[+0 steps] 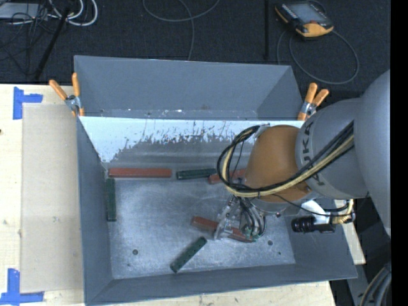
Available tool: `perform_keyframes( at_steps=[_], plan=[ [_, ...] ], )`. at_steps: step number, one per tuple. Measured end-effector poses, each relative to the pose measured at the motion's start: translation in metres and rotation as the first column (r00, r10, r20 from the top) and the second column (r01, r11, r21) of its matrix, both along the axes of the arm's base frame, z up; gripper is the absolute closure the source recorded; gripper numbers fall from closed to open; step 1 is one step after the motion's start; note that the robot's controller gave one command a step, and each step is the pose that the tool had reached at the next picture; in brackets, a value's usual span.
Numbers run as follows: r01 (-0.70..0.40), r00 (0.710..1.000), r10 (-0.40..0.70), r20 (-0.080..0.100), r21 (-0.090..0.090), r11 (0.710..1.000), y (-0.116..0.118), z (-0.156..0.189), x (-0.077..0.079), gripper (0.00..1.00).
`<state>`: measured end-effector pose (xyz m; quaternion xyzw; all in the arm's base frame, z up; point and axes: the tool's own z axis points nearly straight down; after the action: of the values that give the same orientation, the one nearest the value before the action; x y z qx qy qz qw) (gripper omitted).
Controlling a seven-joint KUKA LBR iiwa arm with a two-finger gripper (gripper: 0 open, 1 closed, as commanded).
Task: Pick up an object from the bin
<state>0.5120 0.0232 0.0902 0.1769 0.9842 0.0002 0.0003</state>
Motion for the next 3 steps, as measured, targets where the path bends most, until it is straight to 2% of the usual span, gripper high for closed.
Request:
perform_keyframes(
  at_steps=[3],
  plan=[
    [-0.001,1.000,0.001,0.000,0.000,1.000,0.000,0.032,0.001,1.00]
  ],
)
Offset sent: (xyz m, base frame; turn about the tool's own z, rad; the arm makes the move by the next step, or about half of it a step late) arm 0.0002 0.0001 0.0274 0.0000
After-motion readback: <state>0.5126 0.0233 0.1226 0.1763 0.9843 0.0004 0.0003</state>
